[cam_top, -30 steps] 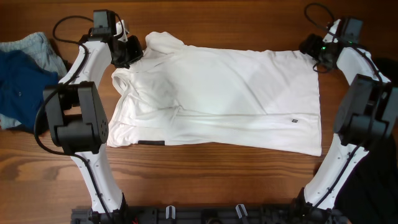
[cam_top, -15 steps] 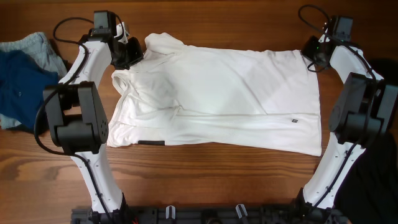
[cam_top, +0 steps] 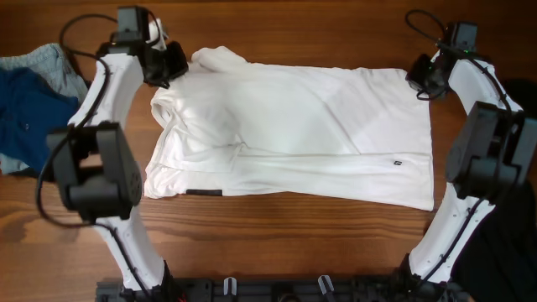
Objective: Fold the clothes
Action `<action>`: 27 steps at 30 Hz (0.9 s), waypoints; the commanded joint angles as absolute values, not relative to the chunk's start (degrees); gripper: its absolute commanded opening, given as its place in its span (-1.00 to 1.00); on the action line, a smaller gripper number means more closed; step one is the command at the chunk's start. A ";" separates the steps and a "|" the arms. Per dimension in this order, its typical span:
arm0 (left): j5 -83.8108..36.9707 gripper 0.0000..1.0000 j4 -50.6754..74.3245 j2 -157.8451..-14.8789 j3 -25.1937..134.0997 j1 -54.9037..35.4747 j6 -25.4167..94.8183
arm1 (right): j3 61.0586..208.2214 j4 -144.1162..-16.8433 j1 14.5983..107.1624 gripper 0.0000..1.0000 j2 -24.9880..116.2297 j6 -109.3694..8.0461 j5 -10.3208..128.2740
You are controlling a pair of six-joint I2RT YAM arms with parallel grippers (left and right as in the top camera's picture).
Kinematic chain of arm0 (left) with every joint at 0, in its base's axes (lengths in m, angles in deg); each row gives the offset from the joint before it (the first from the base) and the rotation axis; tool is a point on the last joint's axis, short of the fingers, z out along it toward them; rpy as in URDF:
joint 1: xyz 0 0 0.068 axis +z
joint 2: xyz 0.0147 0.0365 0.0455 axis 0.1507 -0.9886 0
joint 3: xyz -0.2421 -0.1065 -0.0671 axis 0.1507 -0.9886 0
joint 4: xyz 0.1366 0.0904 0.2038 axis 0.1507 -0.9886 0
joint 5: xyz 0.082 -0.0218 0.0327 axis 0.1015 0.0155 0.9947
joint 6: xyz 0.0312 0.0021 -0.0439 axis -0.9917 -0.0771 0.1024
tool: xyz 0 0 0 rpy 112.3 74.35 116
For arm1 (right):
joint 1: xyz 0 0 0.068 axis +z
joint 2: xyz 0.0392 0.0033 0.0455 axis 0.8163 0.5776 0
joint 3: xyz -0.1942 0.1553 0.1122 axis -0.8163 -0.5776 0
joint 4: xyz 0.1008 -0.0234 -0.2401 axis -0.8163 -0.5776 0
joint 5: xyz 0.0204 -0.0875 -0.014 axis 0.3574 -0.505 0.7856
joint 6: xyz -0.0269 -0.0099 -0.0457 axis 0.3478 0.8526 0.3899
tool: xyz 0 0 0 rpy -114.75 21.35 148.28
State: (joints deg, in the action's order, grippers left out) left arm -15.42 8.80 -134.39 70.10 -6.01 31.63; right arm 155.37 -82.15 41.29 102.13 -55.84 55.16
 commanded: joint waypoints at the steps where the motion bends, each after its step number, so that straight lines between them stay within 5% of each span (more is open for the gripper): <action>1: -15.31 -0.92 5.52 -127.35 70.19 -4.59 31.74 | 155.28 -86.94 40.61 -0.91 92.32 -56.67 52.17; 13: -13.43 -0.92 -17.82 -122.90 70.17 -2.53 30.71 | 154.80 -122.11 39.25 -0.91 80.69 -51.32 43.29; 25: -2.77 -0.92 -26.00 -123.20 67.98 -2.43 30.12 | 151.37 -128.99 36.70 -0.91 80.76 -51.67 38.14; 26: -2.79 -0.92 -25.50 -123.20 67.44 -2.51 30.12 | 151.09 -128.47 36.72 -0.85 80.80 -50.29 40.91; 27: -2.81 -0.92 -24.91 -123.20 66.87 -2.56 30.14 | 150.54 -127.61 36.74 -0.58 80.80 -46.97 46.35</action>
State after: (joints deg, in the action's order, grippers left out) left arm -4.16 -25.71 -124.43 68.64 -2.93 31.11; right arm 151.85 -128.86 36.65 81.02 -51.99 38.81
